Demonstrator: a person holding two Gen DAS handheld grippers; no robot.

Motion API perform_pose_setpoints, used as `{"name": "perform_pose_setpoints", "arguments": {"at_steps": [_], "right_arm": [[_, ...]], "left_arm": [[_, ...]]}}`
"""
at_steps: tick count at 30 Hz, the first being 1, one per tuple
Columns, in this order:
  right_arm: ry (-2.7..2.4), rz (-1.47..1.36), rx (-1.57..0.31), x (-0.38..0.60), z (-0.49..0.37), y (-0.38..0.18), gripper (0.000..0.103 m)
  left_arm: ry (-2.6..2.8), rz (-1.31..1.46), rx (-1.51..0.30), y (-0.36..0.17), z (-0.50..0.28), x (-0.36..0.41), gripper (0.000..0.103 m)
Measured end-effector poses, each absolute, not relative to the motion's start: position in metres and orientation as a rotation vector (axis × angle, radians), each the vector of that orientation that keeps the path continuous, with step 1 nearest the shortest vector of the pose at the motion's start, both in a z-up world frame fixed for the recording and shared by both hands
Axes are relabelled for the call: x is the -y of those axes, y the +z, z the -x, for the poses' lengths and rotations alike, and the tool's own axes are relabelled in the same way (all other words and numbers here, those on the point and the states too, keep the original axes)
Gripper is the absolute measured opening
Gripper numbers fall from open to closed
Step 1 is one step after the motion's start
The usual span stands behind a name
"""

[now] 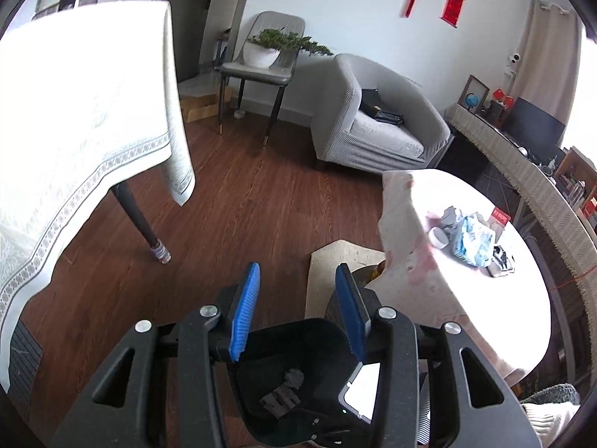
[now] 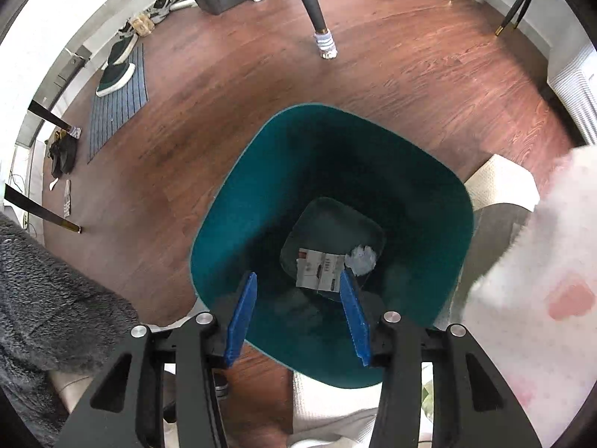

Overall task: Collect trash
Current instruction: 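Open the left gripper over the wastebasket while the right gripper releases the paper box, then raise both tools back toward the table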

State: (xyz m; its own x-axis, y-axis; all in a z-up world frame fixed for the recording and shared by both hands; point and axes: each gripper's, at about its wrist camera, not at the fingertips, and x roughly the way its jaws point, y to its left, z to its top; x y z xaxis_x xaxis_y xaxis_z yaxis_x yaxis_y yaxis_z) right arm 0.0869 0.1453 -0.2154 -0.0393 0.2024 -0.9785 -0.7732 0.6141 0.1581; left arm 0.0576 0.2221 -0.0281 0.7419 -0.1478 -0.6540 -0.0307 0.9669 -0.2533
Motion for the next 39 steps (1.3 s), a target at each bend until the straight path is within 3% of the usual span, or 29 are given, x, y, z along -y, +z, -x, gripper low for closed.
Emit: {"name": "perform_pose_setpoints", "arguments": {"at_steps": [19,31,39], "right_arm": [[0.923,0.339,-1.106,-0.076,-0.080,-0.081,0.052],[0.836,0.254,-0.957,-0.002,-0.088,-0.031,0.058],[0.694,0.194,-0.882,0.056,-0.105,-0.013,0.062]], "left_arm": [[-0.130,0.187,-0.617,0.009,-0.074,-0.147,0.068],[-0.163,0.130,-0.593,0.007,-0.094,-0.092,0.087],[-0.201,0.075,-0.626,-0.004,-0.108,-0.050,0.091]]}}
